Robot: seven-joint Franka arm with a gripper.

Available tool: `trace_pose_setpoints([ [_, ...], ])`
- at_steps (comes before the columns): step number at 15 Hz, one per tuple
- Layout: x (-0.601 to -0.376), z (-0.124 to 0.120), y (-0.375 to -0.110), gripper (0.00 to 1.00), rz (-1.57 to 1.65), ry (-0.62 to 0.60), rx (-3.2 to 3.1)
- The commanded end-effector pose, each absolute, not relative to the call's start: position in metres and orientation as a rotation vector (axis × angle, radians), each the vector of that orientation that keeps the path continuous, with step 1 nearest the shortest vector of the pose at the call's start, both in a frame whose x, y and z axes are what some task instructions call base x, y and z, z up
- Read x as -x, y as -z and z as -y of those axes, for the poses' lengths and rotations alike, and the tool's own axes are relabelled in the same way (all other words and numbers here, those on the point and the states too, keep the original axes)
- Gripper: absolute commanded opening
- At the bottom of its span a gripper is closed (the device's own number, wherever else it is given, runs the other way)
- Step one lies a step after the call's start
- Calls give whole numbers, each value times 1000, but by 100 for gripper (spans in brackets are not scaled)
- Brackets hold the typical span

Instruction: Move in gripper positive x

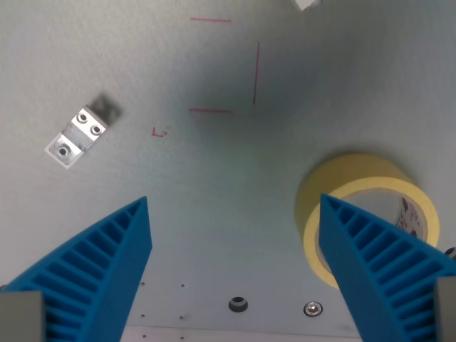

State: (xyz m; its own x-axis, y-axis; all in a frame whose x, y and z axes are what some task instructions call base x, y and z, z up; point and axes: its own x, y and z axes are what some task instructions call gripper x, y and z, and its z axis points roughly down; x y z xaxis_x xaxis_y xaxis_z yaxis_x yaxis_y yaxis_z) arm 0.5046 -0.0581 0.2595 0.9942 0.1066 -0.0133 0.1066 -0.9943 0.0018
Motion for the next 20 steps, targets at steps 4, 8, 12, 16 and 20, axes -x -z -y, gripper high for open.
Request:
trace_pose_setpoints([
  [4,-525,56,-261,100,-168,14,-3134],
  [8,-545,54,-261,100,-168,14,-3134],
  [12,-565,52,-261,100,-168,14,-3134],
  [16,-584,50,-261,100,-168,14,-3134],
  [20,-604,47,-260,100,-168,14,-3134],
])
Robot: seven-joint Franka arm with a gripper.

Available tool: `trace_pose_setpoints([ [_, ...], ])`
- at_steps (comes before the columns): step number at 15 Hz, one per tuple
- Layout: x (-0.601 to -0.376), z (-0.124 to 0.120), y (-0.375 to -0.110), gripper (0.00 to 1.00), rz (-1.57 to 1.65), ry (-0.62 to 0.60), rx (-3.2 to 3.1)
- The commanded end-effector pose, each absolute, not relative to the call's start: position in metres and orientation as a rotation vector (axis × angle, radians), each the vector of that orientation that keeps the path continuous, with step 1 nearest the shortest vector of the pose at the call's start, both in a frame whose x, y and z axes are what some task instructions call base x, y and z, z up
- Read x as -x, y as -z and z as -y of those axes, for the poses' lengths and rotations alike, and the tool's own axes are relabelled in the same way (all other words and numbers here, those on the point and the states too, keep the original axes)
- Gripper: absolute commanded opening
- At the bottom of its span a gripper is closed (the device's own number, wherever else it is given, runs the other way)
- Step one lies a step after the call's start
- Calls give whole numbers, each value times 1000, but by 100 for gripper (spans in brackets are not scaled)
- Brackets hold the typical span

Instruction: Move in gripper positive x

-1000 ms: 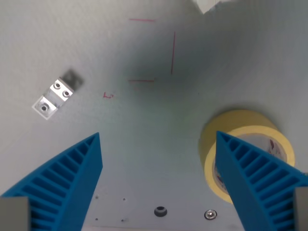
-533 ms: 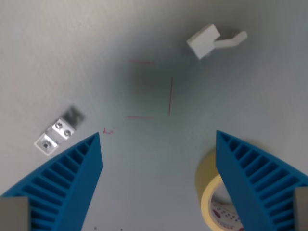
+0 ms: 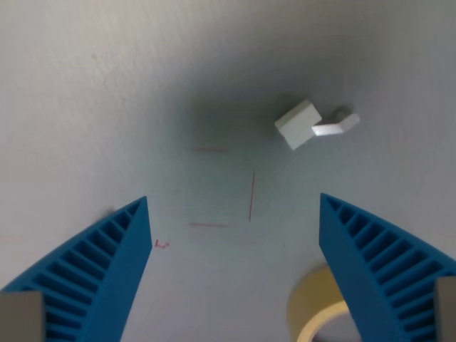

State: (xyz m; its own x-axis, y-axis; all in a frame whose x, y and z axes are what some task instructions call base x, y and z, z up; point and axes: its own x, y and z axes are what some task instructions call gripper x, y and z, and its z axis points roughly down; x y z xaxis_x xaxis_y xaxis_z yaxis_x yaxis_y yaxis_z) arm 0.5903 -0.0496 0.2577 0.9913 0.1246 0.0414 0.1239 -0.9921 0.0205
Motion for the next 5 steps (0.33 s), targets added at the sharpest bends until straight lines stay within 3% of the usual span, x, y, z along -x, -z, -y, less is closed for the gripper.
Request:
trace_pose_setpoints([
  [1,-609,47,-260,100,-168,14,-3134],
  [5,-629,45,-260,100,-168,14,-3134],
])
